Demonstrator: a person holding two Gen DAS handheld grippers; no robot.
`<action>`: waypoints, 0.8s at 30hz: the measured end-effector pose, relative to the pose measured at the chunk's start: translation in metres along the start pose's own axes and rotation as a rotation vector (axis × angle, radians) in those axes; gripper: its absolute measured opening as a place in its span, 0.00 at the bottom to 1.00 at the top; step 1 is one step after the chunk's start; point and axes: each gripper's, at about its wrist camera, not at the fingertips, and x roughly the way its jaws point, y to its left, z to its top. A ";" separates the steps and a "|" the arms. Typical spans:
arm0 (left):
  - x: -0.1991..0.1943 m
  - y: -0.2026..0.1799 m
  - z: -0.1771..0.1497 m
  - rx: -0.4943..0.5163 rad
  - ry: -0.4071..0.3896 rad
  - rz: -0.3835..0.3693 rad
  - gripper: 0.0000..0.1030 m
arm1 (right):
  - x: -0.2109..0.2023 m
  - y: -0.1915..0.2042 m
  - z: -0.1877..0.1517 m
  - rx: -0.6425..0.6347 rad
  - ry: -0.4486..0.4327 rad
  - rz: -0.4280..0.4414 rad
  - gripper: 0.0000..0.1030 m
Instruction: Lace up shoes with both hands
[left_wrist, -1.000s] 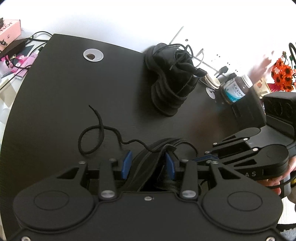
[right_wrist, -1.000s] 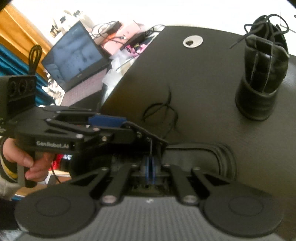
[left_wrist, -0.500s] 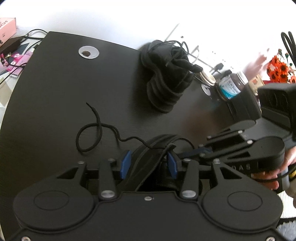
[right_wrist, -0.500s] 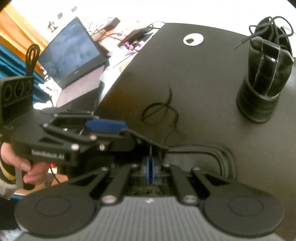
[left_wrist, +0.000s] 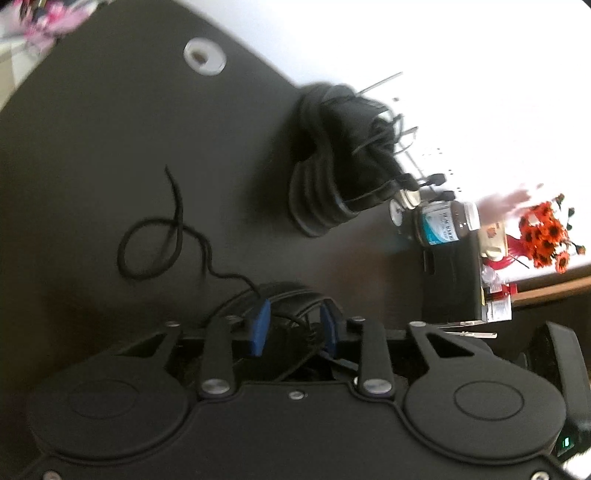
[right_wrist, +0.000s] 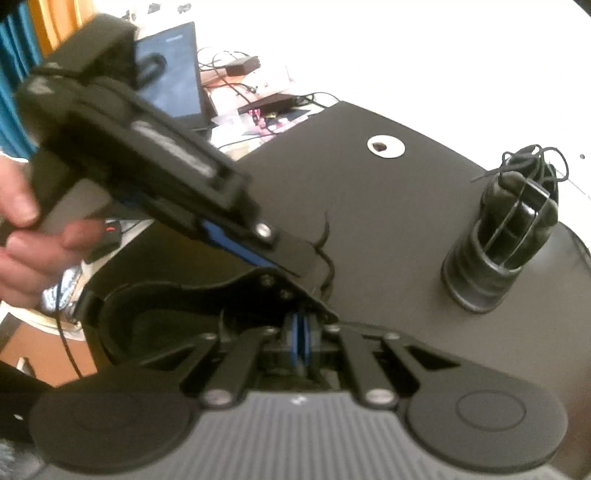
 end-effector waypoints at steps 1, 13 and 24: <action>0.004 0.002 0.001 -0.017 0.011 -0.002 0.24 | 0.000 0.002 -0.001 -0.014 -0.005 -0.009 0.04; 0.019 -0.001 0.005 -0.043 0.036 -0.037 0.02 | -0.001 0.019 -0.009 -0.105 -0.030 -0.081 0.04; -0.014 -0.004 0.010 -0.021 -0.088 -0.087 0.02 | -0.030 -0.007 -0.007 0.026 -0.114 0.007 0.36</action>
